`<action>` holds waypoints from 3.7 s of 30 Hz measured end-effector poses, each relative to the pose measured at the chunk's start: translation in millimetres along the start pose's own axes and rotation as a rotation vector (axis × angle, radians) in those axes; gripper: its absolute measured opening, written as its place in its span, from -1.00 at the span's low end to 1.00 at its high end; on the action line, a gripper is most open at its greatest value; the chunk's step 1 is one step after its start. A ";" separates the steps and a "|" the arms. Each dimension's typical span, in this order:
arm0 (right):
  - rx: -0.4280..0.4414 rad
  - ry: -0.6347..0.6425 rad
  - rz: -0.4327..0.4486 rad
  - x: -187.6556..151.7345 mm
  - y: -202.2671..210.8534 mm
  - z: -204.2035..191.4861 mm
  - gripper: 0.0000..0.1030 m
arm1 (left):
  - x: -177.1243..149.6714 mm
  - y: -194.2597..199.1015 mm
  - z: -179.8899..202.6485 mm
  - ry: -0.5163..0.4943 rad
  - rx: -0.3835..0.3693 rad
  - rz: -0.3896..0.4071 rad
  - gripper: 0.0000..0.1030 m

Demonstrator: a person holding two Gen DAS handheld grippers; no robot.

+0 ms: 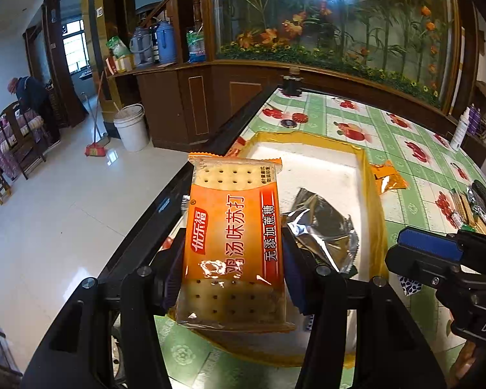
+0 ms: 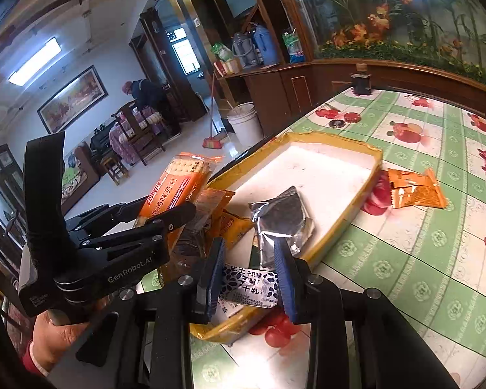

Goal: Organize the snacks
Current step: 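Open both tools to drop the orange pack and black-and-white pack into the tray, then move the left tool to the small blue-white pack while the right tool reaches the green-ended cracker pack, then grasp the small blue-white pack with the left tool while the right tool grasps the green-ended cracker pack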

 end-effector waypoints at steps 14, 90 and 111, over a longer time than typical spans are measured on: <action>0.044 0.007 -0.043 -4.1 -47.0 -16.8 -0.40 | -10.0 -4.6 -10.6 0.009 0.003 -0.024 0.02; -0.660 -0.244 0.116 -61.8 225.8 278.6 0.70 | -2.4 -46.0 320.5 -0.027 -0.562 -0.245 0.51; -0.677 -0.239 0.049 -53.2 211.3 314.2 0.73 | -20.5 -62.6 308.6 -0.242 -0.631 -0.271 -0.38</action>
Point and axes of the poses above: each gripper's, at about its wrist camera, not at the fingertips, and y roughly against the way its jaws point, z to its right, x to its top, the point moved 3 cm from there along -y, roughly the way its jaws point, and after that the axes turned 14 degrees about z, right-handed, at the moved point
